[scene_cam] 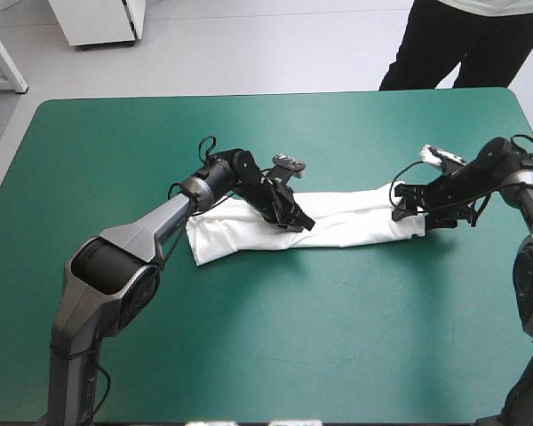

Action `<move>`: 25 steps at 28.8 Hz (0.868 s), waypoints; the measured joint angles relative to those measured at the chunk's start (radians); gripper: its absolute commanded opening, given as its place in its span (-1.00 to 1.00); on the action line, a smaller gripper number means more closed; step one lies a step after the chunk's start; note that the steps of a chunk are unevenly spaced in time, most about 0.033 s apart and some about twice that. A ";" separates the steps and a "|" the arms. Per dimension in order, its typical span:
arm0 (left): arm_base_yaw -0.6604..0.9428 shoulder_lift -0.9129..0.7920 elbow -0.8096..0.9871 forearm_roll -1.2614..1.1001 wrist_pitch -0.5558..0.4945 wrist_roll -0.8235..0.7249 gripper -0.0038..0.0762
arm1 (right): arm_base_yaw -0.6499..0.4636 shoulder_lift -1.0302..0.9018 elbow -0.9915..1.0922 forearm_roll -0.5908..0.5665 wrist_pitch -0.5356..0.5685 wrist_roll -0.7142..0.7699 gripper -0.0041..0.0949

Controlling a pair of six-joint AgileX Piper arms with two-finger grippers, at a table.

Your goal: Fold the cloth

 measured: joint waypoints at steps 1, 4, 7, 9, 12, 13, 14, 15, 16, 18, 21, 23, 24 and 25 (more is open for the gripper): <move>0.000 0.000 0.000 0.000 0.000 0.000 -0.93 | 0.000 0.006 -0.002 0.008 0.002 0.000 -0.02; 0.000 0.000 0.000 0.001 0.000 0.000 -0.93 | 0.023 0.028 -0.010 0.020 0.005 -0.011 -0.40; 0.000 0.000 0.000 0.002 0.000 0.000 -0.93 | 0.052 0.041 -0.011 0.034 0.000 -0.018 -0.78; 0.000 0.000 0.000 0.003 -0.001 0.000 -0.93 | 0.067 0.050 -0.011 0.050 -0.003 -0.022 -0.95; 0.000 0.000 0.000 0.003 -0.001 0.000 -0.93 | 0.074 0.058 -0.011 0.077 -0.006 -0.034 -0.95; 0.000 0.000 0.000 0.004 -0.001 0.000 -0.93 | 0.074 0.059 -0.011 0.084 -0.006 -0.036 -0.95; 0.000 0.000 0.000 0.006 -0.001 -0.001 -0.93 | 0.074 0.060 -0.011 0.088 -0.006 -0.039 -0.95; 0.000 0.000 0.000 0.010 -0.001 -0.004 -0.93 | 0.074 0.060 -0.012 0.088 -0.006 -0.038 -0.95; 0.000 0.000 0.000 0.015 -0.001 -0.008 -0.93 | 0.074 0.059 -0.015 0.088 -0.003 -0.038 -0.95; 0.000 0.000 -0.001 0.024 -0.001 -0.021 -0.93 | 0.074 0.057 -0.025 0.086 0.004 -0.039 -0.95; 0.000 0.000 -0.004 0.030 0.004 -0.027 -0.93 | 0.071 0.046 -0.034 0.075 0.010 -0.040 -0.95; 0.000 0.000 -0.005 0.033 0.012 -0.028 -0.93 | 0.060 0.028 -0.037 0.065 0.020 -0.040 -0.95; 0.000 0.000 -0.005 0.034 0.015 -0.028 -0.93 | 0.052 0.011 -0.038 0.065 0.024 -0.040 -0.95; 0.000 0.000 -0.005 0.034 0.017 -0.030 -0.93 | 0.042 -0.011 -0.038 0.066 0.027 -0.041 -0.95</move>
